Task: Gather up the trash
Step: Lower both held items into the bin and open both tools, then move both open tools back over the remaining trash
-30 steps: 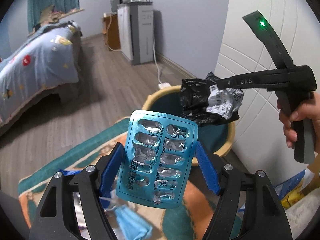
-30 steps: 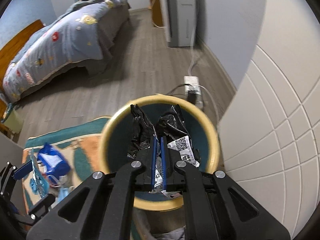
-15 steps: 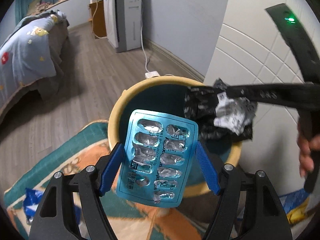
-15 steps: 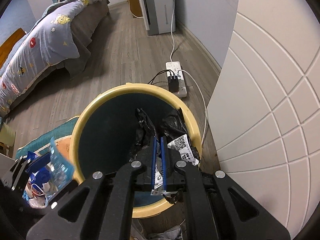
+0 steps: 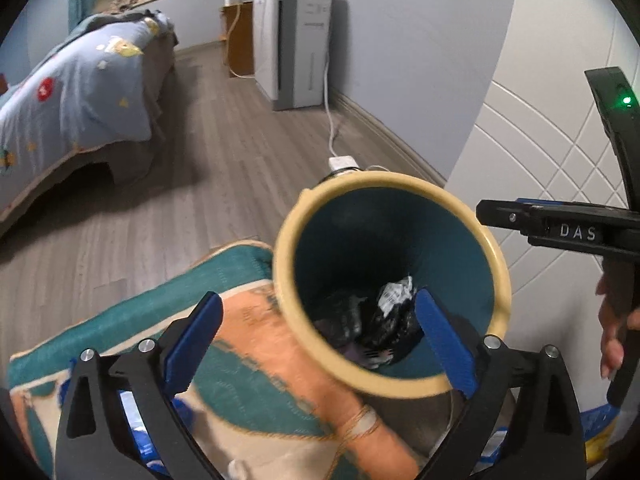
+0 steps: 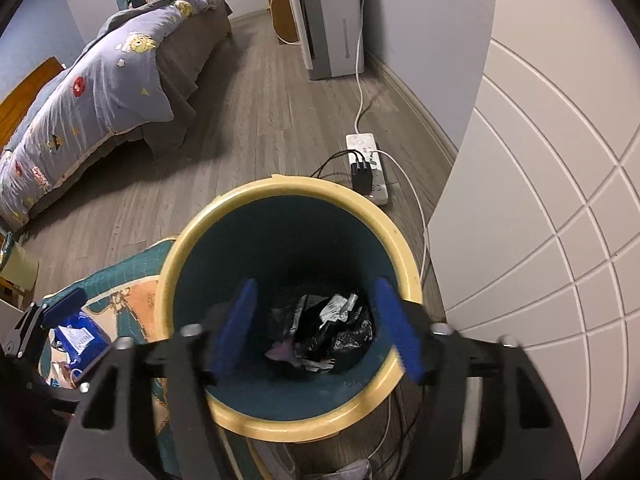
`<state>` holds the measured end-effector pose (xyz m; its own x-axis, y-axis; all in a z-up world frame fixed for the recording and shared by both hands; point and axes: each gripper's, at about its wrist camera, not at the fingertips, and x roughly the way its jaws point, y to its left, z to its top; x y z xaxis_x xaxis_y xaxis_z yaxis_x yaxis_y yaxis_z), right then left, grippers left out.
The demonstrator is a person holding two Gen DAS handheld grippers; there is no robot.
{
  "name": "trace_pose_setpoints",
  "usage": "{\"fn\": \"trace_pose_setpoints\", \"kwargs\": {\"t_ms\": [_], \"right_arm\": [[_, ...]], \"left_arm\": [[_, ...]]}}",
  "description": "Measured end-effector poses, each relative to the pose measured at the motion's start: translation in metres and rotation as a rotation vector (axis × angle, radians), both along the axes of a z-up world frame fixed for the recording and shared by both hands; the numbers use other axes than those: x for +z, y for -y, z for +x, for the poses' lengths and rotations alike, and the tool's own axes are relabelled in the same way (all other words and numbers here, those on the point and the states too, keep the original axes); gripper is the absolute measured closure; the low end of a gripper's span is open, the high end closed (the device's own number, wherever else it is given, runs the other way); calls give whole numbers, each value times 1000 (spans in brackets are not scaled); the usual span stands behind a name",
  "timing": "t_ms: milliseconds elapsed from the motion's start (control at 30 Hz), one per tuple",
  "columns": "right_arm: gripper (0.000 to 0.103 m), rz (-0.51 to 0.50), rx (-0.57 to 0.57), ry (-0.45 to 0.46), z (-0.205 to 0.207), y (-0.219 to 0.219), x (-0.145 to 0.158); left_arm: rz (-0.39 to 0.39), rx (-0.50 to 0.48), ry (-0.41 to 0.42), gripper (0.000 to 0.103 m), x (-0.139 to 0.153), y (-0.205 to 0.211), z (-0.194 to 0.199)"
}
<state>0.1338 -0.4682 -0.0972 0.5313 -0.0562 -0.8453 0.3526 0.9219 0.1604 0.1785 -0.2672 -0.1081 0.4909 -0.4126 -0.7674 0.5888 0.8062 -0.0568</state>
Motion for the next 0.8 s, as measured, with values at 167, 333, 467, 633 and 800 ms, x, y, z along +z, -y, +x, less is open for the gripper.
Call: {"fn": "trace_pose_setpoints", "kwargs": {"t_ms": [167,333,467,633,800], "right_arm": [[6,3,27,30,3,-13,9],[6,-36,78,16,9,-41,15],[6,-66,122,12,14,-66,20],[6,-40,168,26,18,-94,29],[6,-41,235,45,24,-135,39]], "left_arm": [[-24,50,36,5,26,-43,-13],[-13,106,69,5,49,-91,-24],[19,178,87,5,66,-140,-35],[31,251,60,5,78,-192,-51],[46,338,100,5,76,-241,-64]]}}
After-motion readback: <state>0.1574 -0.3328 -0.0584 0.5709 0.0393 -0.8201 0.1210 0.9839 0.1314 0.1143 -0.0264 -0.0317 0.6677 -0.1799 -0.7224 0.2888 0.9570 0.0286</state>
